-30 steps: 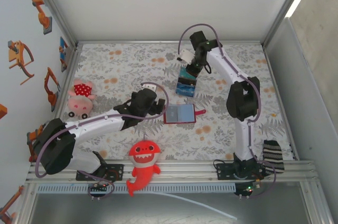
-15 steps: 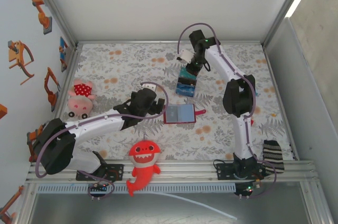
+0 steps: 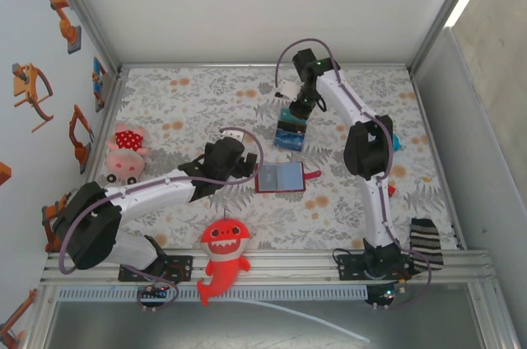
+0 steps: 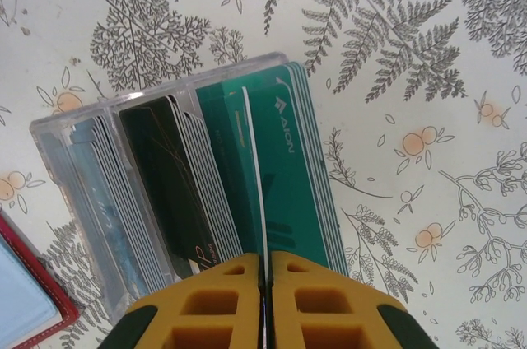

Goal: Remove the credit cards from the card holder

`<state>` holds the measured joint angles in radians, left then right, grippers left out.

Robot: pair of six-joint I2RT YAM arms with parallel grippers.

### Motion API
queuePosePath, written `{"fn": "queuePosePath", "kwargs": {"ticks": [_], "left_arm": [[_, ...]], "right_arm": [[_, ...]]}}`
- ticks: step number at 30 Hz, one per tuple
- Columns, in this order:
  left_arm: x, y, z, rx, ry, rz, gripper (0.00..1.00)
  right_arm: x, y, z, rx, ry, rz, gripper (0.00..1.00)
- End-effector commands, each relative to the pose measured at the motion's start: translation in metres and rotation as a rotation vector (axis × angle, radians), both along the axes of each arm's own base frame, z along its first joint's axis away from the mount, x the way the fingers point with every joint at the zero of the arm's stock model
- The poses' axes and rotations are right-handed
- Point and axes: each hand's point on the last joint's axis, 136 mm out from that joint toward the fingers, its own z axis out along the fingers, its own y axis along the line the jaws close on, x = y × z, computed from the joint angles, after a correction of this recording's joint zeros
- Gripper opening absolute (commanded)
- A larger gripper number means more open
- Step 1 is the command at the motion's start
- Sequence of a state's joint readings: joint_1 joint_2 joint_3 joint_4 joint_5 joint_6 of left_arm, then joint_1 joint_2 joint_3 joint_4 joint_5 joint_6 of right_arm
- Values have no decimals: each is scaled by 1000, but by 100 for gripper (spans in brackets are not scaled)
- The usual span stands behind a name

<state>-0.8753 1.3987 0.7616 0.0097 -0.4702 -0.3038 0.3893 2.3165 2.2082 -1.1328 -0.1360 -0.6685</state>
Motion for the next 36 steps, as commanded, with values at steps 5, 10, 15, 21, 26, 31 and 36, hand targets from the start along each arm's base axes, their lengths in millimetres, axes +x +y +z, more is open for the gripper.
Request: {"fn": "queuePosePath", "kwargs": {"ticks": [5, 10, 15, 21, 26, 31, 36], "left_arm": [[4, -7, 5, -25, -4, -8, 97], [5, -7, 3, -23, 0, -8, 97], [5, -7, 3, -21, 0, -9, 97], [6, -5, 6, -26, -4, -3, 97], [8, -2, 8, -36, -6, 11, 97], [9, 2, 9, -47, -6, 41, 97], [12, 15, 12, -70, -14, 111, 97]], "right_arm": [[6, -11, -3, -49, -10, -10, 16], [7, -11, 4, -42, -23, -13, 20], [8, -10, 15, -29, -42, -26, 21], [3, -7, 38, 22, -62, -59, 34], [10, -9, 69, 66, -159, -151, 40], [4, -8, 97, 139, -227, -235, 41], [-15, -6, 114, 251, -205, -376, 49]]}}
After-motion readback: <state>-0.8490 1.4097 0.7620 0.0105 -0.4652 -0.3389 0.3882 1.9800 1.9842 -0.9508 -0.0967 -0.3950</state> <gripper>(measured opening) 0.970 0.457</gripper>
